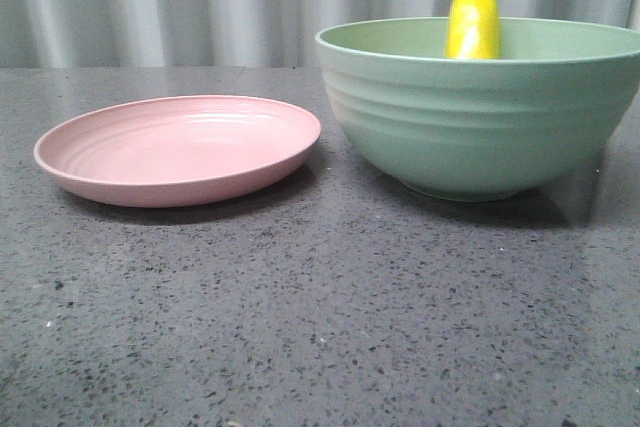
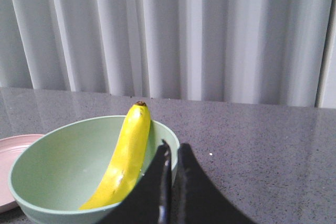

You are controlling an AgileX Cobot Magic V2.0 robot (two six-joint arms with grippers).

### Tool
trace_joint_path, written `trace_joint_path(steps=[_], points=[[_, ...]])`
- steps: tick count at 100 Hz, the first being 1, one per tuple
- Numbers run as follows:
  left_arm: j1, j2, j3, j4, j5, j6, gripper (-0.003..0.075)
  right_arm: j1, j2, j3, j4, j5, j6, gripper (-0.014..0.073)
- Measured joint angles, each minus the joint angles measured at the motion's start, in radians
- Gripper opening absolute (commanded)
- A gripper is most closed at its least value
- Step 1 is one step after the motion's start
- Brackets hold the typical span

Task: Transfer banana from pink plate to green bowl

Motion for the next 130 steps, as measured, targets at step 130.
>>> trace_joint_path(steps=[130], points=[[0.363, 0.000, 0.112, -0.084, 0.019, 0.000, -0.0020, 0.000, -0.042, 0.005, 0.000, 0.034, -0.004, -0.0067]])
